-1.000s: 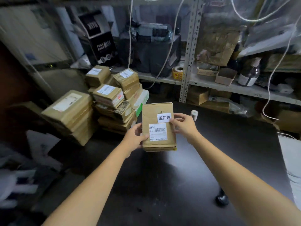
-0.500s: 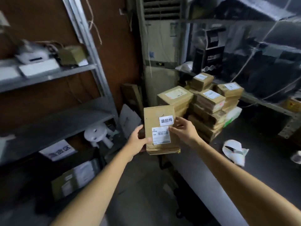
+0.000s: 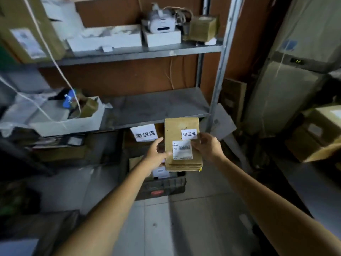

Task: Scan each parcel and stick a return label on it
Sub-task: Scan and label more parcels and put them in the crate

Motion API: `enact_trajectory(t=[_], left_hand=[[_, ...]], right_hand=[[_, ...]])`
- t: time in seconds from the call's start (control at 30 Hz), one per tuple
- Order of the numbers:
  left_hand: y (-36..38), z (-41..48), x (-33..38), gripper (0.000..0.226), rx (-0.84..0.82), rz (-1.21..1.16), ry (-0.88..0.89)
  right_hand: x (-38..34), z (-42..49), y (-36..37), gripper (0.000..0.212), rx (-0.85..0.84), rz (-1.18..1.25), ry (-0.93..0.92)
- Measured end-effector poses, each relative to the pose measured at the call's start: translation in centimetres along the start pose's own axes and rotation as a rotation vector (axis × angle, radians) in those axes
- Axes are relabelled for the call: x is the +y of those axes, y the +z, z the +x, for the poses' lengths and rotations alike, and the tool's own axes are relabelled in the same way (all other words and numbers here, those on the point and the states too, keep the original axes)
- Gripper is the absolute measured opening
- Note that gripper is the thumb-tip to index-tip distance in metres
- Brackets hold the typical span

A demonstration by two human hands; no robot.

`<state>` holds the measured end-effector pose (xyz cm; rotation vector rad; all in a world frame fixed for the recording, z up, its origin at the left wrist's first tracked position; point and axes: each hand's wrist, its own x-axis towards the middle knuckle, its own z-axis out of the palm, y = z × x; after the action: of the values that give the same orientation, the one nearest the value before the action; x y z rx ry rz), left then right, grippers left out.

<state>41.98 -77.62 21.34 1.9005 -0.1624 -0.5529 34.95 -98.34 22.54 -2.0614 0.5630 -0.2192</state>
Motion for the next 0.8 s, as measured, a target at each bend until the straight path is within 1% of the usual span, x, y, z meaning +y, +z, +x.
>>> enact_trajectory(t=[0.07,0.23,0.37,0.43,0.5,0.63,0.7,0.8], left_hand=[[-3.3,1.3,-2.1,0.077,0.037,-0.018,-0.043],[-8.8,6.1,-6.7,0.080,0.123,-0.086,-0.179],[-11.9,11.6,-9.5,0.076,0.149,-0.223,-0.273],[-13.1,14.3,-11.0,0.074,0.172,-0.253,-0.311],[-14.2,17.2,-12.7,0.074,0.195,-0.274,-0.337],[-16.3,23.8,-17.6,0.066,0.175,-0.262,-0.352],[-16.9,26.8,-21.3,0.064,0.164,-0.252,-0.391],[-17.3,31.4,-27.7,0.071,0.134,-0.241,-0.448]], right_hand=[[-1.1,1.8,3.9,0.030,-0.058,-0.056,-0.018],[-1.6,7.4,12.9,0.026,-0.209,-0.062,-0.016],[-1.1,13.9,19.7,0.024,-0.338,0.008,0.029],[-0.4,17.4,23.0,0.028,-0.401,0.043,0.072],[0.4,20.7,26.1,0.037,-0.457,0.030,0.096],[2.9,26.3,32.7,0.049,-0.518,0.010,0.125],[4.9,28.4,36.3,0.050,-0.535,-0.018,0.134],[9.1,31.1,42.1,0.047,-0.548,-0.026,0.194]])
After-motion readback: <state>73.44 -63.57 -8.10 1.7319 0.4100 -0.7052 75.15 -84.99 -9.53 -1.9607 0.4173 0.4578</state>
